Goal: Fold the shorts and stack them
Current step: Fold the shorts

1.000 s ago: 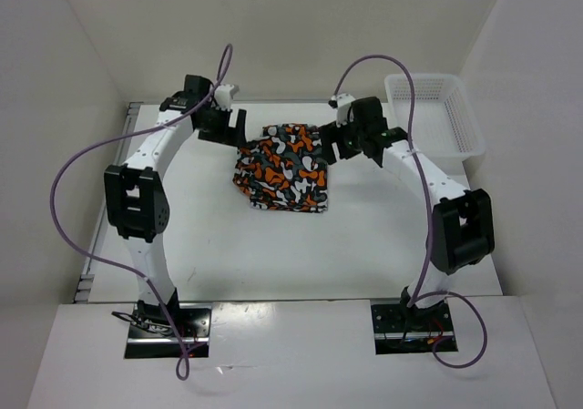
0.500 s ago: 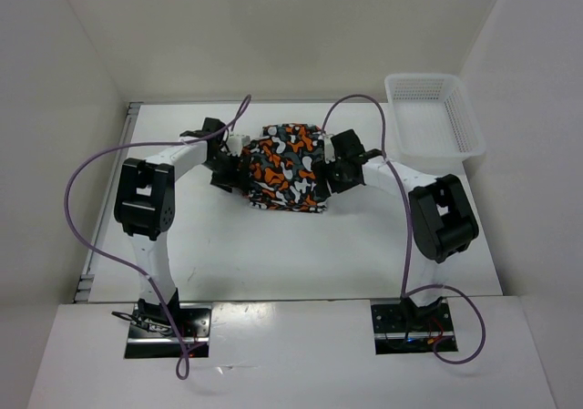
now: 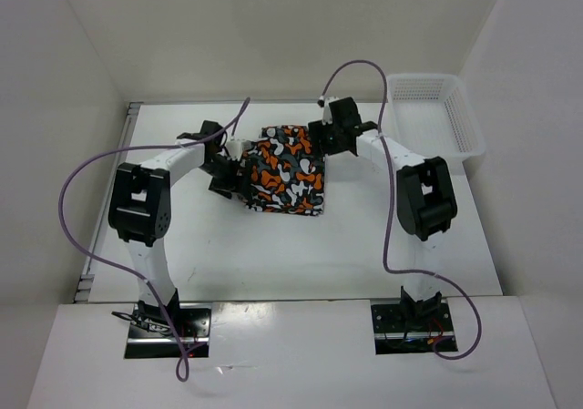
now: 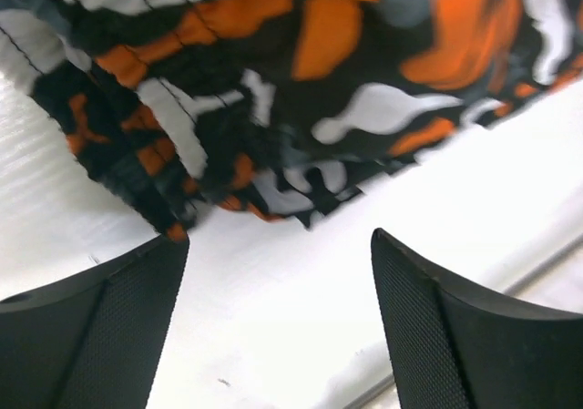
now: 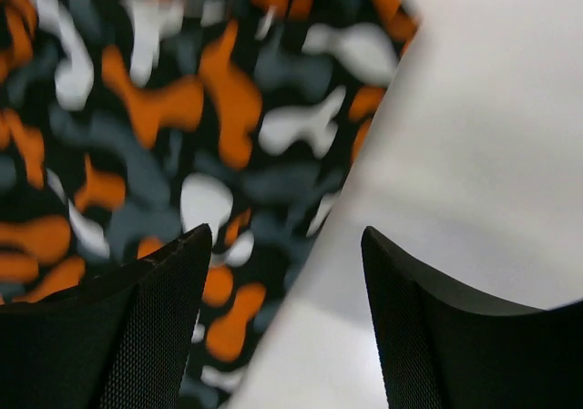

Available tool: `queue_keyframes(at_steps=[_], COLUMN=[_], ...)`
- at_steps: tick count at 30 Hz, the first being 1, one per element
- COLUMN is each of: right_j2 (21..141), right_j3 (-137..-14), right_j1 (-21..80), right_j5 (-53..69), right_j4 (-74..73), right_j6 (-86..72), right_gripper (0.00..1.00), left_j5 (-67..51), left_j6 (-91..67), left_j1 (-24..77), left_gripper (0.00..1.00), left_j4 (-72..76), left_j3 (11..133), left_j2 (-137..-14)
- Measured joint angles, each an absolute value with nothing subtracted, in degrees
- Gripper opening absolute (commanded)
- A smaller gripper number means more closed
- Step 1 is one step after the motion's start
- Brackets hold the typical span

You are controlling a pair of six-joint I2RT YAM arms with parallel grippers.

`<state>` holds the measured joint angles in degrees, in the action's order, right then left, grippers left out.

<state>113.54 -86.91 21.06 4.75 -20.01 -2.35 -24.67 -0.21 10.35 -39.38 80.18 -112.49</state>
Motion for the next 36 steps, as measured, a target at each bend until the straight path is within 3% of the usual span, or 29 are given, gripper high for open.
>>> queue_keyframes(at_steps=[3,11,14,18,19,20,22,27,28,29,31,36], right_j2=[118.69,130.06,132.16,132.46,132.46,132.49,132.62,132.99,133.19,133.32,133.47,133.71], right_j3=[-93.80,-102.15,-102.65,-102.74,-102.76,-102.76,-102.76,-103.31,-103.57,-103.63,-103.70,-104.68], right_j1=[19.00,17.32,17.32,17.32,17.32,17.32,17.32,17.32,17.32,17.32,17.32,17.39], right_j5=[5.74,6.46,6.66,6.70,6.63,6.52,6.39,5.96,5.85,5.74,5.37,3.73], right_j4=[-17.82,-16.56,-16.58,-16.58,-16.49,-16.43,-16.23,-16.19,-16.12,-15.99,-15.99,-16.08], right_j6=[-3.38,-5.13,-6.00,-6.96,-7.35,-7.73,-8.34,-10.28,-10.70,-11.18,-12.12,-14.74], right_gripper=[0.71,0.66,0.66,0.60,0.59,0.56,0.52,0.29,0.26,0.22,0.13,0.07], left_j5=[-26.46,-28.36,-28.42,-28.45,-28.42,-28.38,-28.34,-28.10,-28.08,-28.03,-27.97,-28.12], left_j6=[-0.25,-0.30,-0.32,-0.40,-0.40,-0.45,-0.30,-0.45,-0.43,-0.60,-0.38,-0.38], left_j1=[9.98,9.61,9.61,9.67,9.67,9.67,9.67,9.67,9.65,9.65,9.61,9.15], left_gripper=[0.99,0.99,0.94,0.75,0.69,0.55,0.46,0.25,0.09,0.00,0.00,0.00], left_j4=[-40.38,-38.52,-37.30,-36.32,-36.25,-36.05,-35.46,-34.41,-34.28,-34.20,-34.04,-35.55], left_j3=[81.08,84.77,86.17,86.76,86.76,86.76,86.76,86.76,86.76,86.76,86.76,86.76], left_j2=[-110.83,-110.06,-112.27,-116.22,-117.05,-117.86,-119.04,-119.83,-119.85,-119.85,-119.85,-119.59])
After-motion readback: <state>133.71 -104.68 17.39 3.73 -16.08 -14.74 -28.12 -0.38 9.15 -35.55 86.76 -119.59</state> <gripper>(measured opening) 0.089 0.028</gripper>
